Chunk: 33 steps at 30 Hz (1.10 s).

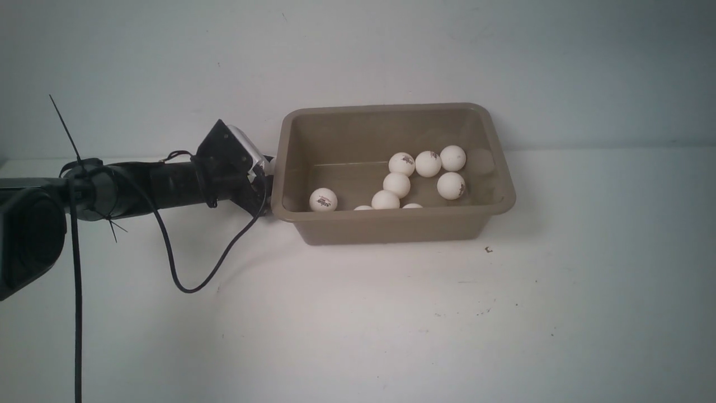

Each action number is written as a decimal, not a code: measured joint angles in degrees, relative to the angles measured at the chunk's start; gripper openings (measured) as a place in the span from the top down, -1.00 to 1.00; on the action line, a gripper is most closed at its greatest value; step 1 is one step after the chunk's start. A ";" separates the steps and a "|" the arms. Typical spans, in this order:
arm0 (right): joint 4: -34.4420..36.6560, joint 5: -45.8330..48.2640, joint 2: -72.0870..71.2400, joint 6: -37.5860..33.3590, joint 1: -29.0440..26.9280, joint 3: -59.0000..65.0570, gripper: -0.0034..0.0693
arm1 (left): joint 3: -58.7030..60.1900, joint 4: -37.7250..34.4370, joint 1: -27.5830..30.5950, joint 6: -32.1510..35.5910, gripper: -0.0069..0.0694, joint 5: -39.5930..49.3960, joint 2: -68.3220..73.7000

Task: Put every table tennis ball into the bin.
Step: Use the left arm to clamp the table tennis ball closest to it, then use the left arm to put the table tennis ball into the box

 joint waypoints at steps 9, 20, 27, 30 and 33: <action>0.24 0.00 0.00 0.00 0.00 0.00 -0.30 | 0.19 2.85 3.10 -10.59 -0.08 0.28 -3.22; -0.46 0.00 0.00 -1.53 0.00 0.00 -0.30 | 0.07 16.03 2.81 -29.57 -0.08 20.08 -17.54; -1.98 0.00 0.00 -2.69 0.00 0.00 -0.24 | 0.12 25.19 -10.15 -37.19 -0.08 1.21 -17.87; -1.99 0.00 0.00 -4.01 0.00 0.00 -0.18 | 0.17 25.52 -12.96 -38.55 -0.08 -4.60 -17.81; -2.05 0.00 0.00 -5.63 0.00 0.00 -0.10 | 0.17 25.69 -13.91 -41.53 -0.08 -7.81 -17.81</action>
